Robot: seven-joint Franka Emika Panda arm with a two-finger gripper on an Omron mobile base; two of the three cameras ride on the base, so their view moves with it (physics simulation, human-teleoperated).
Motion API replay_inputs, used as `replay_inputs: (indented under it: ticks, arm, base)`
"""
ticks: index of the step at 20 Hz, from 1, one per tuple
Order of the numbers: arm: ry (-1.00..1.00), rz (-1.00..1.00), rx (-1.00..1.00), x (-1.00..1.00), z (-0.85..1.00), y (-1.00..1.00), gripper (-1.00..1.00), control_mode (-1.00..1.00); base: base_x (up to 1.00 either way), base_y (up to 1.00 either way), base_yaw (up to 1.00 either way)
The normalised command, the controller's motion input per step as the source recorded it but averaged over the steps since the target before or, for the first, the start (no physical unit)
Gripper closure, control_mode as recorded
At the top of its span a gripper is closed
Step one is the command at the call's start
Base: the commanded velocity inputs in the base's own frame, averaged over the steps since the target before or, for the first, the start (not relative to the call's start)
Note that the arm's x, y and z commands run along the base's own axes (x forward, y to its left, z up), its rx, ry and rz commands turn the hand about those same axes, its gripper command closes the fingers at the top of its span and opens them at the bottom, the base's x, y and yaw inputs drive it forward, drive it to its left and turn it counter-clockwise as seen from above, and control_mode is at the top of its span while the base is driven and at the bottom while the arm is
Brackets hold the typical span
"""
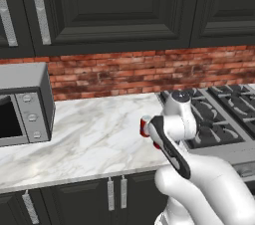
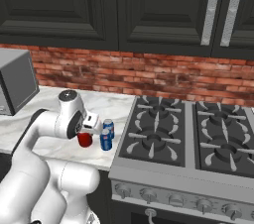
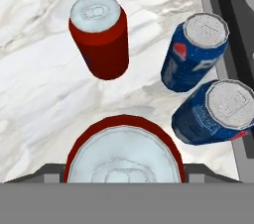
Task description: Four empty soda cans are scattered around the kitchen. Gather all the cans and cluster them next to the stove for recycling.
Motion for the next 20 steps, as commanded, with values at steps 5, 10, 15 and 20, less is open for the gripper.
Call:
replay_inputs:
  ticks: [5, 10, 15, 20]
  arm:
    - [0.18, 0.0, 0.0, 0.22, -0.07, 0.0, 1.0, -1.0]
    - [0.08, 0.0, 0.0, 0.17, -0.21, 0.0, 1.0, -1.0]
    - [0.0, 0.0, 0.0, 0.14, -0.34, 0.01, 1.0, -1.0]
    - [0.0, 0.0, 0.0, 0.07, -0.41, 0.04, 1.0, -1.0]
  base:
    - [0.0, 0.0, 0.0]
    - [0.0, 0.0, 0.0]
    - [0.0, 0.0, 0.0]
    - [0.0, 0.0, 0.0]
